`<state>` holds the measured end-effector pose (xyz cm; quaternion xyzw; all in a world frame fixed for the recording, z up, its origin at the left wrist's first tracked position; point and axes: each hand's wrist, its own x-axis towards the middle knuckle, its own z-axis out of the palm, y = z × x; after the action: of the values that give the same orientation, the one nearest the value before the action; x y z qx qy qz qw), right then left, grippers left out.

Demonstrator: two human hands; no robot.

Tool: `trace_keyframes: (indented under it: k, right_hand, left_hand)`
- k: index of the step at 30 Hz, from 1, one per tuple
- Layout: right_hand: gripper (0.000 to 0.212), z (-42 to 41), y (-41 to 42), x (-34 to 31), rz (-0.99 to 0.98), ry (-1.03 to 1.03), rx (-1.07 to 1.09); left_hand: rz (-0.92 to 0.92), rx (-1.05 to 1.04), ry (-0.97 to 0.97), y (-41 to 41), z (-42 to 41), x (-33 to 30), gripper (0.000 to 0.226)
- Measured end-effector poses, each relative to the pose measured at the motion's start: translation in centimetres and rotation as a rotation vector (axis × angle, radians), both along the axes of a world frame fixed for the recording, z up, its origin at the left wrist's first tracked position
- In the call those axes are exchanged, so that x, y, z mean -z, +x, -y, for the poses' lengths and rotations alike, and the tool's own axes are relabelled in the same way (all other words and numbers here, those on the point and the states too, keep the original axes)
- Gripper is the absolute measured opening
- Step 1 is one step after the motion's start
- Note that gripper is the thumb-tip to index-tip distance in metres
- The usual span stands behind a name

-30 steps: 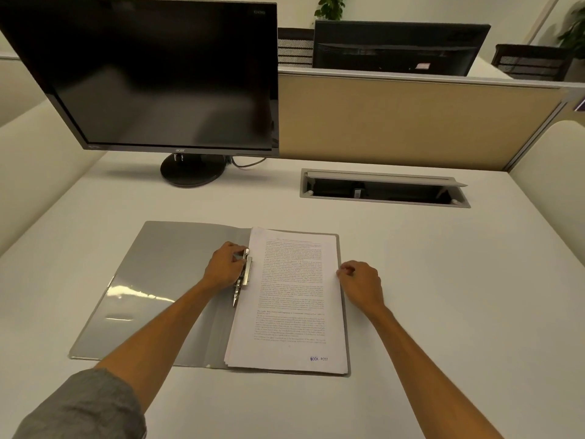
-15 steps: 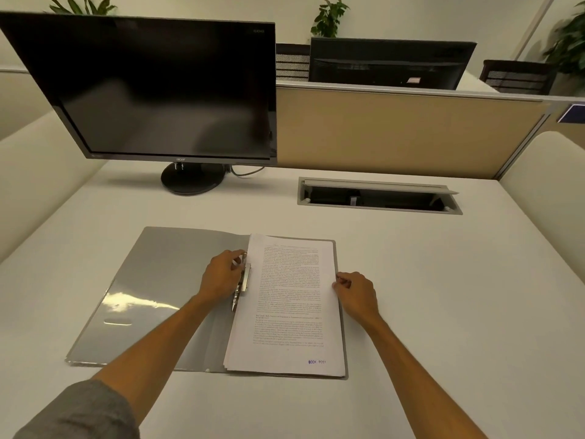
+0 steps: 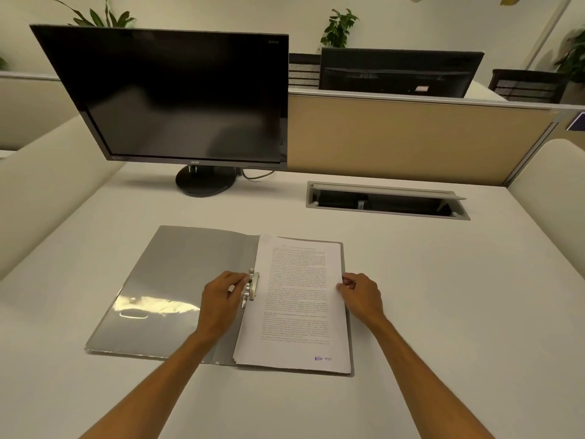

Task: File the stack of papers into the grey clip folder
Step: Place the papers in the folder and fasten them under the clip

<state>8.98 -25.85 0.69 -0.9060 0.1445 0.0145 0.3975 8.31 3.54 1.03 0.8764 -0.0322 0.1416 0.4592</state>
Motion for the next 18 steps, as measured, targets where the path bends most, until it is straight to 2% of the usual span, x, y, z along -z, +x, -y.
trace_keyframes:
  k: [4,6,10,13,18]
  right_hand:
    - [0.024,-0.1,-0.2,-0.2,-0.004,0.012,0.007]
    - [0.023,-0.3,-0.3,-0.4,-0.004,0.006,0.012]
    - [0.057,-2.0,-0.8,-1.2,-0.009,-0.255,-0.003]
    - [0.061,-4.7,-1.6,-1.6,0.100,-0.343,-0.167]
    - [0.052,-9.8,-2.8,-1.2,0.093,-0.327,-0.540]
  left_hand:
    - [-0.038,-0.001,-0.042,-1.1,-0.2,0.4,0.019]
    - [-0.073,-0.030,-0.129,-1.5,-0.4,0.4,0.017]
    - [-0.177,-0.078,-0.277,-1.6,-0.6,0.4,0.009]
    - [-0.254,-0.094,-0.267,-1.1,-1.5,1.5,0.008]
    - [-0.308,-0.184,-0.109,-1.0,-1.8,2.4,0.014]
